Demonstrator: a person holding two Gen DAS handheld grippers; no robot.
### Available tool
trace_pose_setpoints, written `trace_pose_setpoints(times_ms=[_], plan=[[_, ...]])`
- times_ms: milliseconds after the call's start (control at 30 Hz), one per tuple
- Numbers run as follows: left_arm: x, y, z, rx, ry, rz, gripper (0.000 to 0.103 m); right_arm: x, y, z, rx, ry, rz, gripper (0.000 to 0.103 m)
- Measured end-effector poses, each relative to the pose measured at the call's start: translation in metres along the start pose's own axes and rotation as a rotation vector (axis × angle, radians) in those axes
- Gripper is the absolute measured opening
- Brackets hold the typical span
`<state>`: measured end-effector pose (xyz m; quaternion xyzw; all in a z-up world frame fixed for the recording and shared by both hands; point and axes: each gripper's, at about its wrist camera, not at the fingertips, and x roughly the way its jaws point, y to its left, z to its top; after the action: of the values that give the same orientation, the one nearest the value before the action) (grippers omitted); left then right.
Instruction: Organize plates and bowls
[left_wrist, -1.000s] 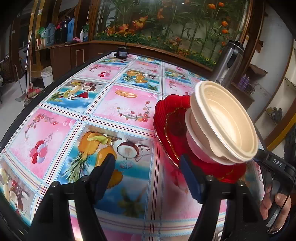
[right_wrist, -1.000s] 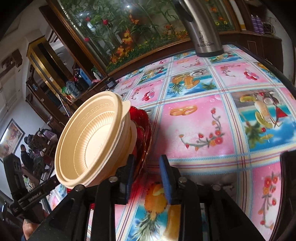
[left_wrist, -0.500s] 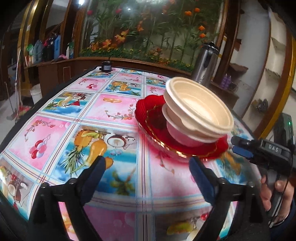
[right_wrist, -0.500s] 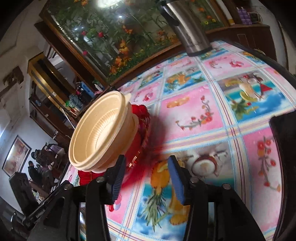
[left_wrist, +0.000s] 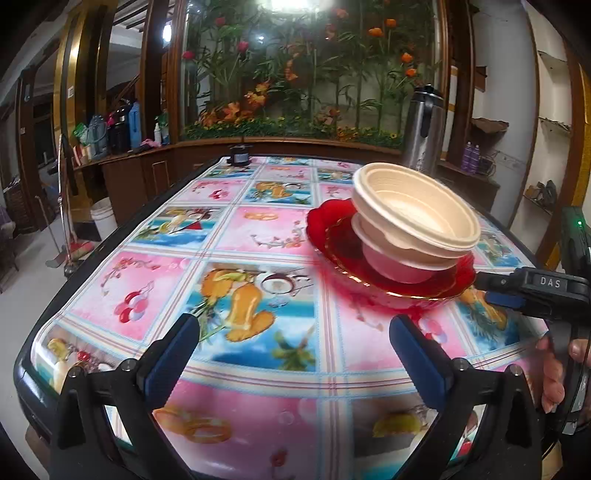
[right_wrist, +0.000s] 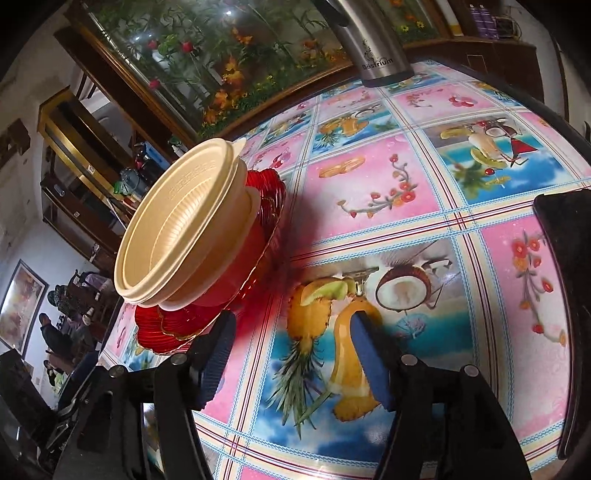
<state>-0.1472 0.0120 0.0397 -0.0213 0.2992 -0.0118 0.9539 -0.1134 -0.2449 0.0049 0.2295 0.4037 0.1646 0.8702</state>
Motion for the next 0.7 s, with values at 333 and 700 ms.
trace_pose_setpoints(times_ms=[333,700], plan=[[-0.015,0.006,-0.002,0.030,-0.005,0.076,0.103,0.001,0.001,0.000,-0.003,0.001,-0.004,0.069],[-0.014,-0.012,-0.002,0.090,0.031,0.161,0.103,0.002,0.003,0.000,-0.013,0.005,-0.007,0.071]])
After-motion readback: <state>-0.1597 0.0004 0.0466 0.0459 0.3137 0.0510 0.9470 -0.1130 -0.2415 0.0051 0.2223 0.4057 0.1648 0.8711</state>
